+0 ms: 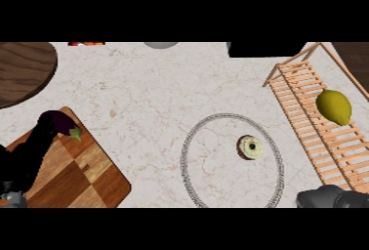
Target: Pick the lemon from the placemat and place it in the tiered shelf
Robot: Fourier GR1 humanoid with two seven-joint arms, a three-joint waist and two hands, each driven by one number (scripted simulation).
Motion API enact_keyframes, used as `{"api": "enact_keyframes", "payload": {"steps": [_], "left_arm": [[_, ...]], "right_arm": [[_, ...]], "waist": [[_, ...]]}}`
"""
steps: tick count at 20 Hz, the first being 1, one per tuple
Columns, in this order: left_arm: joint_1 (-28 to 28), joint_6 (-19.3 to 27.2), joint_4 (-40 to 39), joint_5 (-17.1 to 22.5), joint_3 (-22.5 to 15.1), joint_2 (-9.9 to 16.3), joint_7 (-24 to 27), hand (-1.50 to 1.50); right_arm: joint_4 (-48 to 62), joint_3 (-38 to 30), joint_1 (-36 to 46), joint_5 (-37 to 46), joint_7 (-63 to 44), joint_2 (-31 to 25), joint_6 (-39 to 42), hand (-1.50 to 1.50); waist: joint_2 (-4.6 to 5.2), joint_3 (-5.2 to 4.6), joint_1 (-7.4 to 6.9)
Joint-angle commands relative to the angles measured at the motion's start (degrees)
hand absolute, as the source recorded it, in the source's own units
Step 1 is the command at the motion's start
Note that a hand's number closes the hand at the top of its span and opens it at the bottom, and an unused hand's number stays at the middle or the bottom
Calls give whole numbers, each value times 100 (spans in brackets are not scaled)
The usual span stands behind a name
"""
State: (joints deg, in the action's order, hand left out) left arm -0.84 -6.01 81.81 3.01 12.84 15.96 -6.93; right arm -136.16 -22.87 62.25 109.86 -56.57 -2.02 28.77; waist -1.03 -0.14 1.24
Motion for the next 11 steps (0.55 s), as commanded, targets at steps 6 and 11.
{"api": "enact_keyframes", "payload": {"steps": [6, 11], "left_arm": [[-308, 71, -74, 4, 205, 83, -58, 0], [-438, 151, -65, -38, 275, 83, 22, 0]], "right_arm": [[-827, 239, 755, 813, -523, -302, 2122, -150], [-739, 443, 1272, 870, -362, -475, 2560, -150]], "waist": [[-235, -29, 361], [-336, -50, 500]]}}
